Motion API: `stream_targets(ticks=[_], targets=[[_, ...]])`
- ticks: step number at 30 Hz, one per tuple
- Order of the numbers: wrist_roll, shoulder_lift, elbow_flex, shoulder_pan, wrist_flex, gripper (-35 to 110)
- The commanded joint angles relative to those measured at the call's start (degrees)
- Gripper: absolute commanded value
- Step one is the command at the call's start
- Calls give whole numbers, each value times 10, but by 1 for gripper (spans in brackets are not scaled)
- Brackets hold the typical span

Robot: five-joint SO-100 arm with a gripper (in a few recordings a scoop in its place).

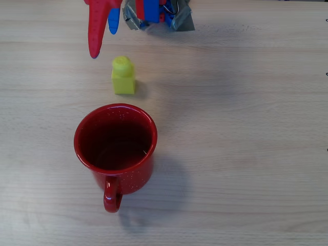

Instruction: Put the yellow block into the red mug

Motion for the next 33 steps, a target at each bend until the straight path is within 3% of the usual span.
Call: stream_targets(ticks=[1, 33], targets=[[-17, 20, 15, 7, -13, 52], [-23, 25, 267, -17, -243, 50]])
